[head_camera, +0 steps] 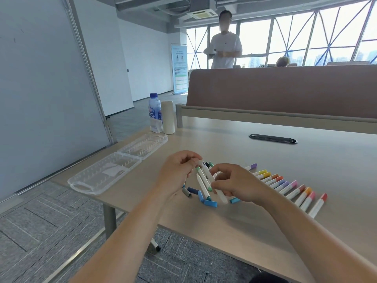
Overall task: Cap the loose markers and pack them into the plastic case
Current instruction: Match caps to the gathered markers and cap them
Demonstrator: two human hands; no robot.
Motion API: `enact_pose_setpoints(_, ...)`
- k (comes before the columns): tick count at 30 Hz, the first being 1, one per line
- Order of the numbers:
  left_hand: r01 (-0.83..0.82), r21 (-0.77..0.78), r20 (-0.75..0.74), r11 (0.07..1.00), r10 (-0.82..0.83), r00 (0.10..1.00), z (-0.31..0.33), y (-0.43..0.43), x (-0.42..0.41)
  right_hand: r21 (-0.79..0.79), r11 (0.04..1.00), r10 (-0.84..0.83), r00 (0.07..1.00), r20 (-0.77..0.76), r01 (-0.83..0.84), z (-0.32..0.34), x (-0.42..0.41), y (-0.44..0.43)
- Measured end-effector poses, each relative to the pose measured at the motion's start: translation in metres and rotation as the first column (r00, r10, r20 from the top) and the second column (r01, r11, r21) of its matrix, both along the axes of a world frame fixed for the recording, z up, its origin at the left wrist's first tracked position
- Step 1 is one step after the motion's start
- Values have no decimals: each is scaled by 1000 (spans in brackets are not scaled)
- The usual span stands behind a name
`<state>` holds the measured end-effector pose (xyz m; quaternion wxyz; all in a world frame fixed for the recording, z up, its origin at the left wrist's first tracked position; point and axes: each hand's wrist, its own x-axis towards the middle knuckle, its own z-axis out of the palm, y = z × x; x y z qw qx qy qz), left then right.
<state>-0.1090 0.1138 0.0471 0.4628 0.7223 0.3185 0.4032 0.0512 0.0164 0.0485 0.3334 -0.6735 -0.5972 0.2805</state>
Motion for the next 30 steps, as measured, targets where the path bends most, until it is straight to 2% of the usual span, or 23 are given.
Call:
enact_pose_setpoints(4, -33, 69, -31, 997, 35, 999, 2, -5, 0, 11, 1000, 14, 1000, 18, -14, 0, 2, 2)
enact_pose_setpoints(12, -149, 131, 54, 980, 143, 988, -5, -12, 10, 94, 995, -6, 996, -93, 14, 1, -2, 3)
enact_pose_setpoints(19, -169, 150, 60, 974, 162, 985, 11, -8, 4, 184, 980, -51, 994, -98, 68, 4, -12, 17)
enact_pose_setpoints(22, -133, 138, 7, 982, 133, 991, 16, 4, -10, 185, 979, -75, 996, -40, 81, 4, -16, 27)
enact_pose_setpoints(26, -200, 39, 40, 979, 199, 979, 9, 26, -35, 124, 978, -168, 986, 13, 166, -1, -17, 50)
enact_pose_setpoints(30, -197, -59, 63, 979, 200, 978, -1, 34, -50, 59, 970, -241, 948, 207, 234, -12, -21, 78)
